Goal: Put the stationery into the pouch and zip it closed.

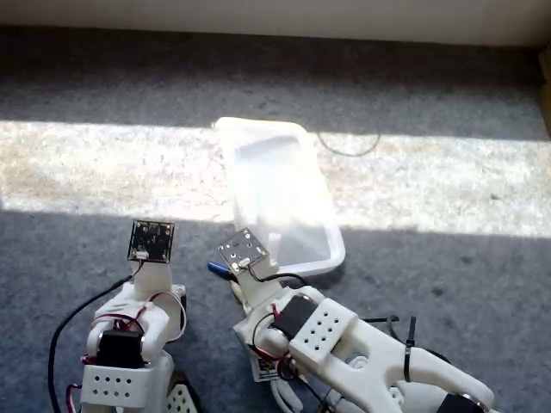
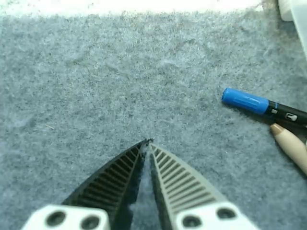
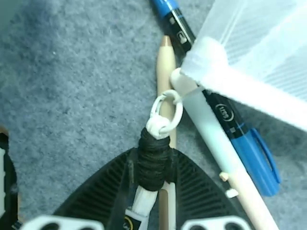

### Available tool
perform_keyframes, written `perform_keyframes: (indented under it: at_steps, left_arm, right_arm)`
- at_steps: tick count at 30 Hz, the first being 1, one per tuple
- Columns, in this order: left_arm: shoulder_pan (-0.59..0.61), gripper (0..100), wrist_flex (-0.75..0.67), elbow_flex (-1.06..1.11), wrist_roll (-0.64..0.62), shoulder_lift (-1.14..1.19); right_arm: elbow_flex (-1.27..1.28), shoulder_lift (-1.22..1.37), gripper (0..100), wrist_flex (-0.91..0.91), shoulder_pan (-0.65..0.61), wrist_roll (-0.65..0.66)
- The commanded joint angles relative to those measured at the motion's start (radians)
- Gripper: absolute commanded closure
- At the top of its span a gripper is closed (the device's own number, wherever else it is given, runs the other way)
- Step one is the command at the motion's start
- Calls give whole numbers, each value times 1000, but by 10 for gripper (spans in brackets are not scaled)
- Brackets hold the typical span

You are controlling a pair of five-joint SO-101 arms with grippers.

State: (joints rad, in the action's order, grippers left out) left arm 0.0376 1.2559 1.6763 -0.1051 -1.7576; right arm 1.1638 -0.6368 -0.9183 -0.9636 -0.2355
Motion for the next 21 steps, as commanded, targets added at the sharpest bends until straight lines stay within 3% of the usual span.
perform_keyframes:
  at_steps: [1, 7, 21]
  left_arm:
    - [-15, 993, 6, 22, -8, -10]
    - [-15, 993, 6, 22, -8, -10]
    - [-15, 993, 6, 22, -8, -10]
  right_arm:
    - [-53, -2, 958, -77, 15, 140]
    - [-156, -2, 958, -170, 208, 371]
    - [-260, -2, 994, -168, 263, 370]
